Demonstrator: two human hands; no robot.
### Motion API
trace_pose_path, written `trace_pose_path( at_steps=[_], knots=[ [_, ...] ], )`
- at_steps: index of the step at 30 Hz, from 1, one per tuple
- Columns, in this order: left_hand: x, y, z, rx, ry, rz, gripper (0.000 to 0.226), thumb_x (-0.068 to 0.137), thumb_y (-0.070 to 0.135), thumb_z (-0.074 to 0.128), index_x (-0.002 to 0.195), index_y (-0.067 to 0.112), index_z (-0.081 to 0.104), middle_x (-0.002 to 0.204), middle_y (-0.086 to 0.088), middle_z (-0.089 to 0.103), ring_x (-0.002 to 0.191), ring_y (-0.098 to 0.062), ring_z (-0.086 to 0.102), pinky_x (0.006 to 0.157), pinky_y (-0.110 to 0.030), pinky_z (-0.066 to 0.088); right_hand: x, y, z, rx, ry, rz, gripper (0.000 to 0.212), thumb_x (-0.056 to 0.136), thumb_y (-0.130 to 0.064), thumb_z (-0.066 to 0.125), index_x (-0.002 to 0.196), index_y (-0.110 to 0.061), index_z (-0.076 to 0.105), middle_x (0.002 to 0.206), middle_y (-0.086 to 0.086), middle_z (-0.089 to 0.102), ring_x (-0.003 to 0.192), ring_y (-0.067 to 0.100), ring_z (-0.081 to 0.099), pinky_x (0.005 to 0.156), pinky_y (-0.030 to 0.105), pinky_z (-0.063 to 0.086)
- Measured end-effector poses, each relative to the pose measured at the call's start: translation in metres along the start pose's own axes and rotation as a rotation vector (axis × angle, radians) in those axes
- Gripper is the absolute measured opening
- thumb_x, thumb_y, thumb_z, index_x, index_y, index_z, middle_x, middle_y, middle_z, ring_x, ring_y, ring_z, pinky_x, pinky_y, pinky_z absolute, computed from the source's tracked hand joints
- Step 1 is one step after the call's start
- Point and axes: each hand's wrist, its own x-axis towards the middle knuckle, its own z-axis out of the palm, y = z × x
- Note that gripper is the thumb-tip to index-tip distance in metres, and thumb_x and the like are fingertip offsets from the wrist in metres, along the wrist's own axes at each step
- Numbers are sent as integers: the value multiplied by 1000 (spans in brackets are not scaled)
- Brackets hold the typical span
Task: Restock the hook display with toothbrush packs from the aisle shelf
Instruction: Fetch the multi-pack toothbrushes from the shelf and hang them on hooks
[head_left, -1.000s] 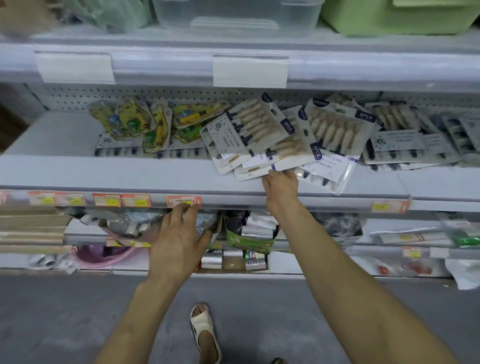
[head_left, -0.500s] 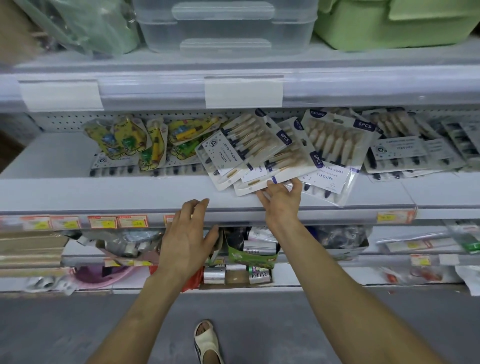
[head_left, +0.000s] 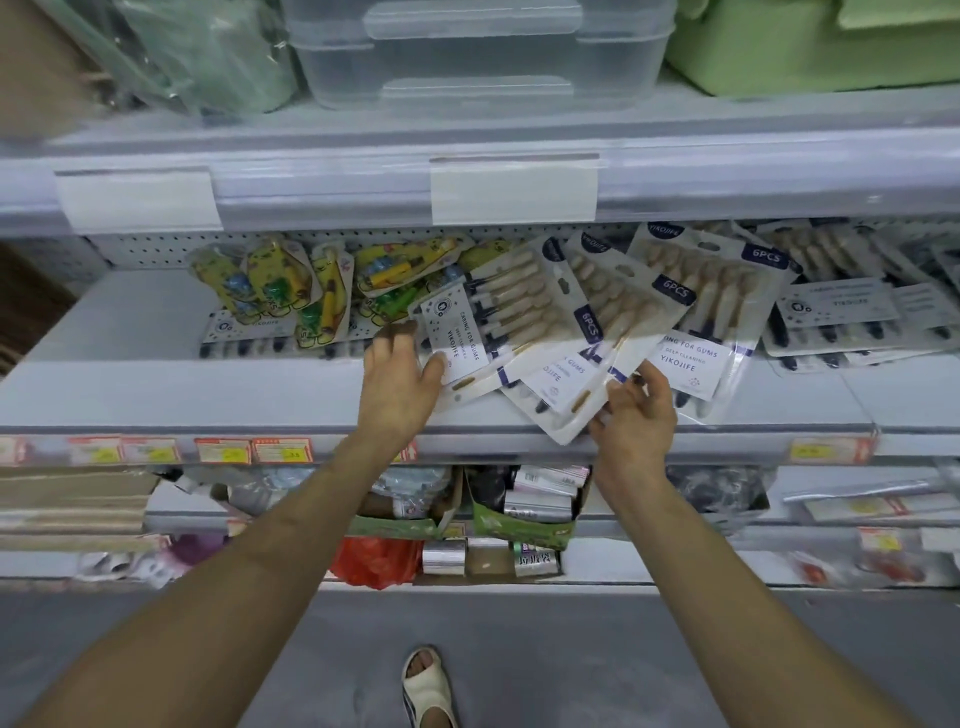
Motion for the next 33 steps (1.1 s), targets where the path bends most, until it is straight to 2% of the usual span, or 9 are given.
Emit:
trace_pose_path(
  at_steps=[2,5,8,13,17,26,29,31,33],
  knots=[
    [16,-3,6,22,-71,3,62,104,45,56,155,16,37,152,-18,38,134,-38,38,113,-51,39,1,-2,-6,-19,-20,-6,35,106,0,52,122,-28,63,97,-4,68,97,20,66,89,44,58],
    [37,-9,7,152,-136,87,75,97,63,54,155,16,39,155,-25,39,133,-44,42,111,-53,40,2,-5,-13,-40,-39,-15,36,106,1,50,124,-26,64,89,-9,71,94,18,69,84,46,61],
    [60,-3,2,128,-156,204,87,95,59,64,164,27,22,169,-8,21,154,-34,23,123,-52,29,2,-9,-16,-72,-70,-26,37,107,1,49,122,-29,64,88,-9,71,95,19,69,78,42,61],
    [97,19,-4,164,-309,265,88,96,63,61,166,27,19,173,0,20,158,-26,20,128,-44,20,6,-12,-21,-102,-104,-26,37,107,-2,50,139,-20,58,118,17,69,111,32,72,89,52,60],
    [106,16,0,158,-380,272,93,94,71,57,166,31,16,175,2,15,159,-27,18,128,-49,19,9,-11,-25,-102,-127,-26,38,107,-2,50,140,-18,57,130,18,67,115,35,70,82,47,62],
    [99,12,-13,-10,-274,203,100,78,62,83,161,37,32,157,-8,37,146,-32,38,121,-48,35,13,-11,-28,-77,-133,-1,39,106,-1,52,139,-20,59,128,20,67,85,15,70,65,31,60],
    [98,15,-26,0,-245,223,88,82,64,79,156,33,42,149,-4,45,138,-28,46,115,-44,41,12,-15,-29,-86,-123,-7,38,107,-1,50,138,-20,59,120,16,67,79,14,70,61,28,59],
    [98,21,-41,-76,-272,235,63,92,56,73,145,29,56,135,4,56,122,-18,58,97,-30,48,12,-18,-30,-92,-125,-8,39,107,-1,50,140,-19,57,121,19,65,79,15,68,62,30,60],
    [97,26,-55,-105,-275,209,39,99,48,67,133,28,65,122,9,64,101,-11,65,77,-22,49,12,-20,-29,-105,-123,0,40,107,-2,49,140,-22,57,127,22,65,92,27,72,74,41,65]
  ],
)
